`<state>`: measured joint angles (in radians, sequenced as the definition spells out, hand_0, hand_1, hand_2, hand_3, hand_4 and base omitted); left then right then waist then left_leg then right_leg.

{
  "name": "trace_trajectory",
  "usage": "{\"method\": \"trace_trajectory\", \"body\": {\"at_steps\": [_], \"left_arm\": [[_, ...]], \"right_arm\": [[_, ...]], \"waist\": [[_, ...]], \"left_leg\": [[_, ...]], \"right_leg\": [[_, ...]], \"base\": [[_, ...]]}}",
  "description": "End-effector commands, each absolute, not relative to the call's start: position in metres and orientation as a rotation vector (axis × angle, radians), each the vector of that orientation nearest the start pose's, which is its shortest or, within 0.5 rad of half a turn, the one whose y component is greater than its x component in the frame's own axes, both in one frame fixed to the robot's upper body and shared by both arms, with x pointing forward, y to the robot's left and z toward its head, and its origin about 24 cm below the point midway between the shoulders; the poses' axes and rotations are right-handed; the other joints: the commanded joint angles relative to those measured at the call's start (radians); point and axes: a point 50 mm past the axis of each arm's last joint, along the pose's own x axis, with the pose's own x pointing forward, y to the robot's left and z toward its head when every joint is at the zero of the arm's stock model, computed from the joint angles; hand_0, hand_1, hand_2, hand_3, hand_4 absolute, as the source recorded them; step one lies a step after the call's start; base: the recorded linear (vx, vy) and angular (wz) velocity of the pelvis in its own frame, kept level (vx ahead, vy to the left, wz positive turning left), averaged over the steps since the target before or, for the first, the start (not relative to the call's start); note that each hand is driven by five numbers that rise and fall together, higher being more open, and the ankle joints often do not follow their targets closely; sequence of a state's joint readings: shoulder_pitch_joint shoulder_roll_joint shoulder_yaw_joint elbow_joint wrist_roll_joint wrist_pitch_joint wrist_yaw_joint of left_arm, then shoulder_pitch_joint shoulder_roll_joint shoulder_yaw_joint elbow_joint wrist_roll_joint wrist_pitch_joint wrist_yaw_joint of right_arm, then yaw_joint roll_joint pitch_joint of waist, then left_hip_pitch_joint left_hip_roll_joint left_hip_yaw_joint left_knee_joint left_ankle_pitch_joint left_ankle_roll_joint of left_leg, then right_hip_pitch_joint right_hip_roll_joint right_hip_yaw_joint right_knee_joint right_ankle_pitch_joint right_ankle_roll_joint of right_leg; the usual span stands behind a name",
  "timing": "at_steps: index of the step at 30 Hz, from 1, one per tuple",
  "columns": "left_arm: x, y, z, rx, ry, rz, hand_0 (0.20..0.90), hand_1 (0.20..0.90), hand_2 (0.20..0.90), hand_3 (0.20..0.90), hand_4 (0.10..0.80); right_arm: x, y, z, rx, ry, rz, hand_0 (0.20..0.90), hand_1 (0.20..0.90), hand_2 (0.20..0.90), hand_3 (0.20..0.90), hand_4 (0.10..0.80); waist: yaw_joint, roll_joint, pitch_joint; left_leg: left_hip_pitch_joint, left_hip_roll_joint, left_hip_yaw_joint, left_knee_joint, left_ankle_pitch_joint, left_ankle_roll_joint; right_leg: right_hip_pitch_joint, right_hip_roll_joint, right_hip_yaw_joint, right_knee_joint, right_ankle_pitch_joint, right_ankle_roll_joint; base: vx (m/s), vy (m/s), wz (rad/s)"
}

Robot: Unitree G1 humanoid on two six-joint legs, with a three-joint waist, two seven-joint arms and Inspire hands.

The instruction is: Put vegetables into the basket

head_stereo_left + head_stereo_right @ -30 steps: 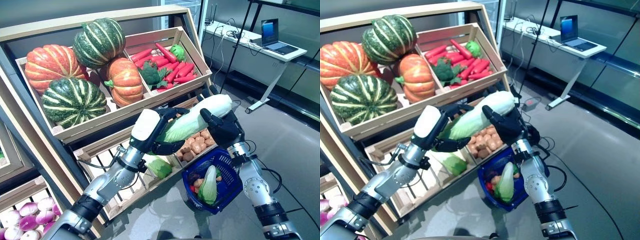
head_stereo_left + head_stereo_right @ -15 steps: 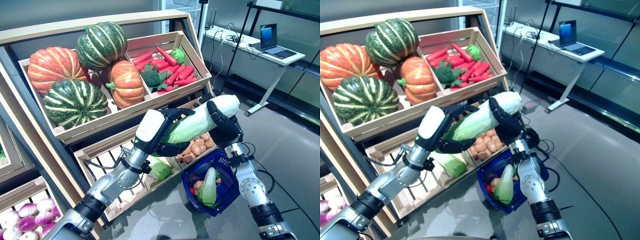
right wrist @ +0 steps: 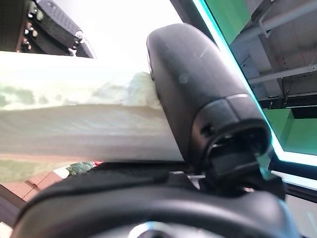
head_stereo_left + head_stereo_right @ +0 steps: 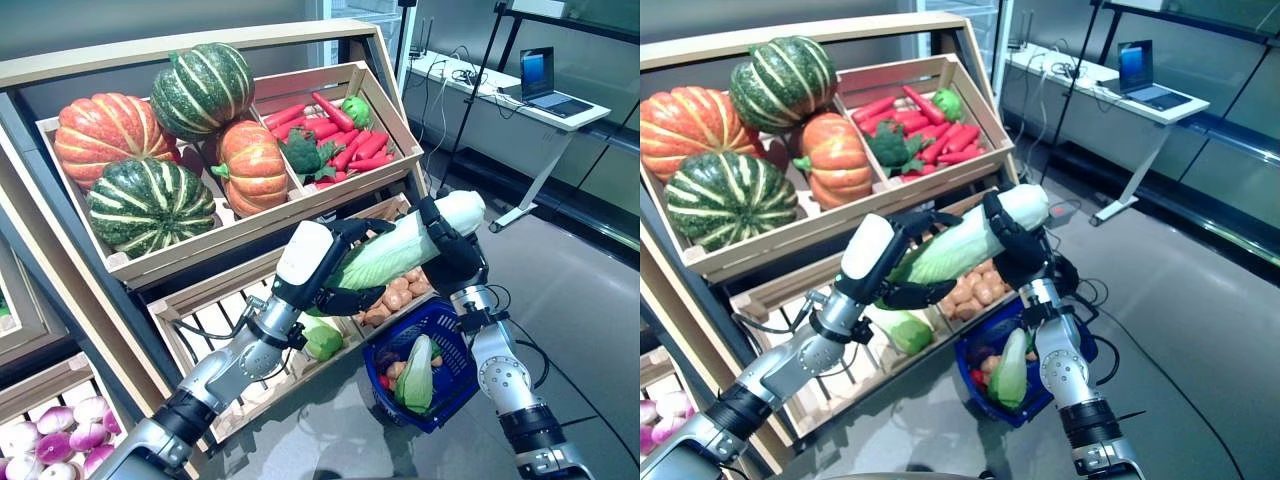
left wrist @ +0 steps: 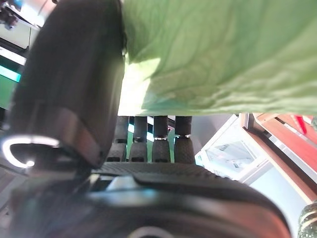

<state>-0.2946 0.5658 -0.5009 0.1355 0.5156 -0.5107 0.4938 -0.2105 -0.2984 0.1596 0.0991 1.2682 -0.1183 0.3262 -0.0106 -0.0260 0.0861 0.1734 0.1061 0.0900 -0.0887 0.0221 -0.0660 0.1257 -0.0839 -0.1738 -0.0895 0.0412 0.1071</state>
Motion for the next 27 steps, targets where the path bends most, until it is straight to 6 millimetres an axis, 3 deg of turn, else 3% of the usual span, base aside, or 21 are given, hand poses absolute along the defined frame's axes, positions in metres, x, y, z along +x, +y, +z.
{"method": "trace_trajectory", "body": {"at_steps": [1, 2, 13, 20, 27], "left_arm": [[0.258, 0.090, 0.129, 0.741, -1.015, -0.439, 0.801, 0.801, 0.801, 0.801, 0.734], [0.258, 0.091, 0.129, 0.742, -1.011, -0.438, 0.900, 0.900, 0.900, 0.900, 0.800], [0.272, 0.127, 0.089, 0.762, -0.686, -0.319, 0.900, 0.900, 0.900, 0.900, 0.800], [0.272, 0.149, 0.070, 0.815, -0.587, -0.235, 0.900, 0.900, 0.900, 0.900, 0.800], [0.276, 0.181, 0.059, 0.848, -0.485, -0.093, 0.900, 0.900, 0.900, 0.900, 0.800]], "right_arm": [[0.306, -0.155, 0.168, 1.009, -0.572, 0.535, 0.300, 0.300, 0.300, 0.300, 0.400], [0.306, -0.155, 0.168, 1.008, -0.572, 0.534, 0.300, 0.300, 0.300, 0.300, 0.400], [0.302, -0.177, 0.168, 0.909, -0.629, 0.436, 0.300, 0.300, 0.300, 0.300, 0.400], [0.299, -0.194, 0.159, 0.791, -0.610, 0.325, 0.300, 0.300, 0.300, 0.300, 0.400], [0.295, -0.233, 0.152, 0.532, -0.580, 0.110, 0.300, 0.300, 0.300, 0.300, 0.400]], "waist": [[0.006, -0.012, -0.044], [0.005, -0.012, -0.044], [0.007, -0.014, -0.041], [0.005, -0.018, -0.036], [-0.004, -0.018, -0.031]], "left_leg": [[-0.023, 0.011, 0.022, 0.001, -0.035, 0.000], [-0.024, 0.011, 0.022, 0.001, -0.034, 0.000], [-0.023, 0.013, 0.026, 0.001, -0.033, 0.001], [-0.020, 0.017, 0.033, 0.001, -0.030, 0.000], [-0.010, 0.021, 0.042, 0.001, -0.038, -0.006]], "right_leg": [[0.026, -0.046, -0.009, 0.002, -0.008, 0.009], [0.025, -0.046, -0.009, 0.002, -0.007, 0.009], [0.022, -0.045, -0.004, 0.002, -0.005, 0.008], [0.021, -0.043, 0.000, 0.002, -0.002, 0.007], [0.026, -0.040, 0.009, 0.002, -0.009, 0.010]], "base": [[0.000, 0.000, 0.00], [0.000, 0.000, 0.00], [0.004, 0.000, 0.00], [0.022, 0.001, -0.01], [0.016, 0.003, -0.06]]}}
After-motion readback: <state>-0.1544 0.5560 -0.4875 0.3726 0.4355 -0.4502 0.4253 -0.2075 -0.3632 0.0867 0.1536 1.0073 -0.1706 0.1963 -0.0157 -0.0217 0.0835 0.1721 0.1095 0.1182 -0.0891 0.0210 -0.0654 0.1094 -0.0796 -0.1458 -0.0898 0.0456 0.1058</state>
